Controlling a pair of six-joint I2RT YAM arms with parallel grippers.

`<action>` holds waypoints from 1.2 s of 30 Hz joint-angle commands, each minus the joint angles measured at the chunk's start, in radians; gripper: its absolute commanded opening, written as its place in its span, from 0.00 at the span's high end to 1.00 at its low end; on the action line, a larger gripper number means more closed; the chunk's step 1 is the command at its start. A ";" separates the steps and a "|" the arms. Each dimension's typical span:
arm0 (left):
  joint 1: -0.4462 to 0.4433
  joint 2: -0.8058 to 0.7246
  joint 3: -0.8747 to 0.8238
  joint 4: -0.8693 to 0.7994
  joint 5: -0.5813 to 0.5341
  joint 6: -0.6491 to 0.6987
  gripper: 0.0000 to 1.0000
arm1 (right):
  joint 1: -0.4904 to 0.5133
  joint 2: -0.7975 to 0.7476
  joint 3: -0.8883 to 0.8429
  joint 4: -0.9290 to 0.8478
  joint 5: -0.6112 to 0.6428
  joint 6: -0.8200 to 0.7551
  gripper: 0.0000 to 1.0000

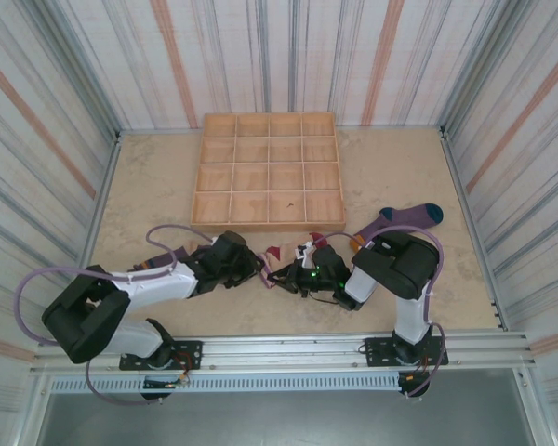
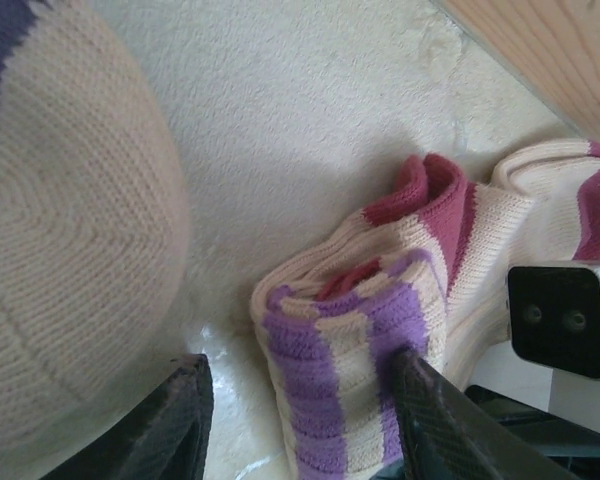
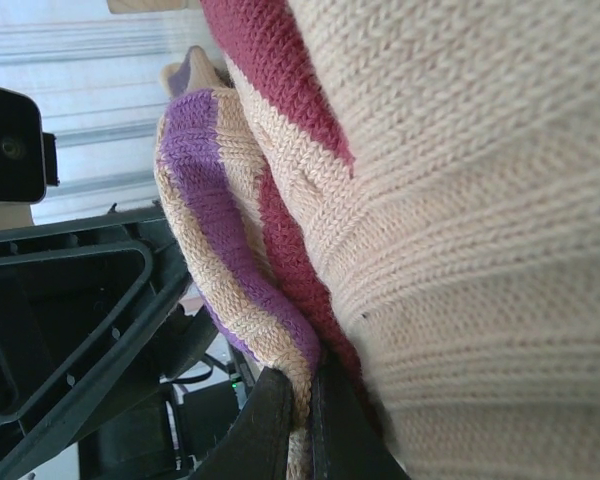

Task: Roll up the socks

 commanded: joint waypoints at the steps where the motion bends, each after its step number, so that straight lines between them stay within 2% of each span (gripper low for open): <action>1: -0.013 0.017 0.006 0.076 -0.035 0.010 0.49 | -0.015 0.069 -0.040 -0.272 0.033 0.024 1.00; 8: -0.020 0.053 -0.009 0.109 -0.033 -0.006 0.52 | -0.021 0.071 -0.031 -0.282 0.026 0.021 1.00; 16: -0.020 0.071 0.015 0.005 -0.051 -0.036 0.81 | -0.031 0.039 -0.027 -0.315 0.020 -0.026 1.00; 19: -0.019 0.066 0.055 -0.095 -0.049 -0.030 0.90 | -0.027 -0.011 0.012 -0.436 0.012 -0.102 1.00; 21: -0.012 0.067 0.091 -0.175 -0.036 -0.026 0.94 | -0.016 -0.064 0.049 -0.563 0.026 -0.175 0.92; 26: -0.008 0.052 0.168 -0.359 -0.026 -0.020 1.00 | 0.044 -0.270 0.147 -0.921 0.181 -0.417 0.71; 30: -0.002 0.039 0.191 -0.430 -0.004 -0.038 1.00 | 0.144 -0.379 0.275 -1.170 0.350 -0.628 0.54; 33: 0.010 0.036 0.197 -0.447 0.026 -0.049 1.00 | 0.233 -0.412 0.338 -1.263 0.501 -0.739 0.49; 36: 0.020 0.030 0.185 -0.444 0.043 -0.055 1.00 | 0.361 -0.422 0.373 -1.294 0.718 -0.837 0.47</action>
